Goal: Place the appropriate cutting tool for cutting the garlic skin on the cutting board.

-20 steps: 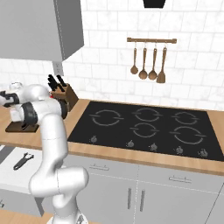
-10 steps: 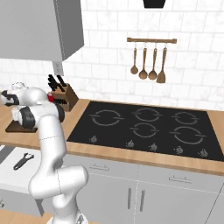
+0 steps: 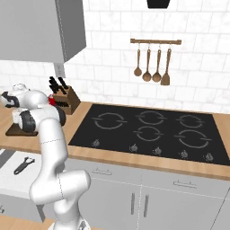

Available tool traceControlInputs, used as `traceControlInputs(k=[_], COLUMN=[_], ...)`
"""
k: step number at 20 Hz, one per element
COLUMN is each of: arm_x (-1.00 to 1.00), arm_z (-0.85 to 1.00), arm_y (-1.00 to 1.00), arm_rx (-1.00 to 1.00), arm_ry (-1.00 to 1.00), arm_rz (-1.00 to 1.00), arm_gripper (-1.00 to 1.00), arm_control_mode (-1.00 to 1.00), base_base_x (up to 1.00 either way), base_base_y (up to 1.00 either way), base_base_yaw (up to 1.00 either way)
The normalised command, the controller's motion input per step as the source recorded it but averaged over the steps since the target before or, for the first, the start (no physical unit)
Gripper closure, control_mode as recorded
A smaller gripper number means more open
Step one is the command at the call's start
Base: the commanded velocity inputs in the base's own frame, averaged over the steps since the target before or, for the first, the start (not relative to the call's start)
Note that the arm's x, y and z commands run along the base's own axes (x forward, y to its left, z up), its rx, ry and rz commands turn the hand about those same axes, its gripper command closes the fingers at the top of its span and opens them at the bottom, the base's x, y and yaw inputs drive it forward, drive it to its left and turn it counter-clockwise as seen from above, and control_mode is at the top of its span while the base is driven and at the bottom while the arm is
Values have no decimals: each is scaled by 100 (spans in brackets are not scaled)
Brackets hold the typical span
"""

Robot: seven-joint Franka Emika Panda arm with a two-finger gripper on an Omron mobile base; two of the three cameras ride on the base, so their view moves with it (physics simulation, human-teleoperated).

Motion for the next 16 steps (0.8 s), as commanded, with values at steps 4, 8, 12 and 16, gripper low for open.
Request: traceControlInputs(k=[4,8,12,16], arm_x=[-24,-55,-86,-100], arm_z=[14,17,14,24], arm_y=[-26,-52,-98,-100], arm_rx=[10,7,13,12], arm_ry=[-5,-16,-28,-18], arm_rz=[0,0,0,0], arm_gripper=[-100,-100,-100,-100], arm_control_mode=[-100,-100,-100,-100], base_base_x=[0,0,0,0], base_base_y=[0,0,0,0], base_base_yaw=[0,0,0,0])
